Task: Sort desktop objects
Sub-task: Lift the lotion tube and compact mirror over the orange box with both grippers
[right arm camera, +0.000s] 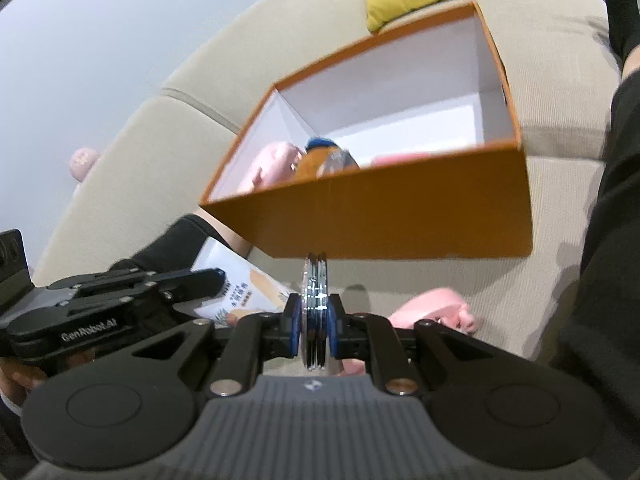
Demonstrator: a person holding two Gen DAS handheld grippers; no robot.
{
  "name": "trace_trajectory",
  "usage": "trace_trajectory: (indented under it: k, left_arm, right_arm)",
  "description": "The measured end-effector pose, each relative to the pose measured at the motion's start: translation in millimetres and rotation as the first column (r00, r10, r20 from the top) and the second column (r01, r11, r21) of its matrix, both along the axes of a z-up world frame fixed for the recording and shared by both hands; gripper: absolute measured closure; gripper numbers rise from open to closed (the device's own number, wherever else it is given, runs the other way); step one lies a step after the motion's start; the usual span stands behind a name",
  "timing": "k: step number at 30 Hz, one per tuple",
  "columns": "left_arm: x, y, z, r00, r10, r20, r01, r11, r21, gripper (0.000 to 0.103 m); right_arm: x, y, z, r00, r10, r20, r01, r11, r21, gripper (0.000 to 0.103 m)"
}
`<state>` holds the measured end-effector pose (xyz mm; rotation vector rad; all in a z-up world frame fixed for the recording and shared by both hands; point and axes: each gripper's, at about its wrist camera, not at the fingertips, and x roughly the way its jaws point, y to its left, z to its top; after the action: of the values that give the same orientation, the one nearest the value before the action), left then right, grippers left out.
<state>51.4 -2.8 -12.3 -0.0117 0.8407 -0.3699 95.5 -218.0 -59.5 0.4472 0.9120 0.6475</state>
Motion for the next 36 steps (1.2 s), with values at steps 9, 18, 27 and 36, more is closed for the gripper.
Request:
trace_trajectory:
  k: [9,18,27,36]
  left_arm:
    - [18,0,69,0.989,-0.09,0.116,0.1,0.992,-0.082,0.099]
    - [85,-21,89,0.977,-0.121,0.175,0.136,0.988,-0.077,0.1]
    - [144,-33,44,0.985,-0.147,0.088,0.154,0.984,-0.086,0.1]
    - [167,-35,23,0.984,-0.175,0.039,0.178,0.978,-0.108,0.1]
  right_arm:
    - [30,-26,84,0.987,0.079,0.142,-0.063,0.992,-0.111,0.089]
    - [119,-3,96,0.973,0.2,0.119,-0.13,0.891,-0.434,0.089]
    - [190,39,33,0.902,0.406,-0.145,-0.405,0.683,-0.608,0.089]
    - [219,62,5,0.728,0.592,-0.346,-0.661,0.472,-0.583,0.089]
